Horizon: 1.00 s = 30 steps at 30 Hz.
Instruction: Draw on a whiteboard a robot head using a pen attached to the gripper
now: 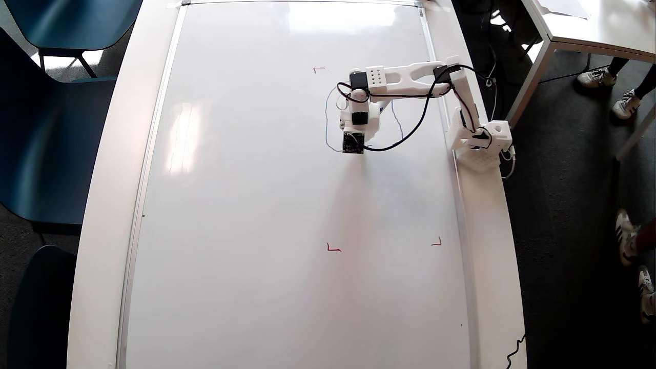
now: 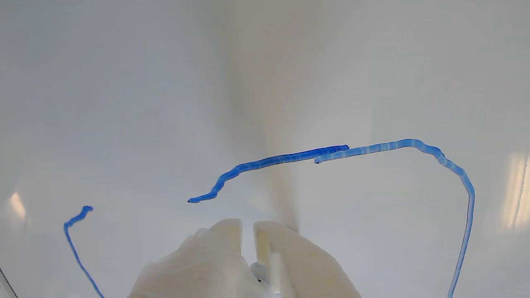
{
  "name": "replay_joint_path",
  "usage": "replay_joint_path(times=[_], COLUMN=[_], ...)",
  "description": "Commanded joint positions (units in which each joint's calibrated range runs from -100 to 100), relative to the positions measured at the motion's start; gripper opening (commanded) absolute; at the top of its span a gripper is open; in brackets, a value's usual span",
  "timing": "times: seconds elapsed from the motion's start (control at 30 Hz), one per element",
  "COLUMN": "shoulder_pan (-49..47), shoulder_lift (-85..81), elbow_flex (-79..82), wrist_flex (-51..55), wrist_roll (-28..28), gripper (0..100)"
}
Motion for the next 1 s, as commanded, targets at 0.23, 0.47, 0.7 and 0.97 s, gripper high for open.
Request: replay_joint_path(times=[0.23, 0.47, 0.7, 0.97], shoulder_pan=[1.53, 2.64, 4.48, 6.99], shoulder_lift=[-2.11, -6.72, -8.73, -8.23], elbow_flex=[2.62, 9.15, 10.33, 9.52], wrist_flex=[0.52, -0.26, 0.0, 0.18], wrist_roll=[0.26, 0.26, 0.36, 1.44], gripper=[1, 1, 1, 1])
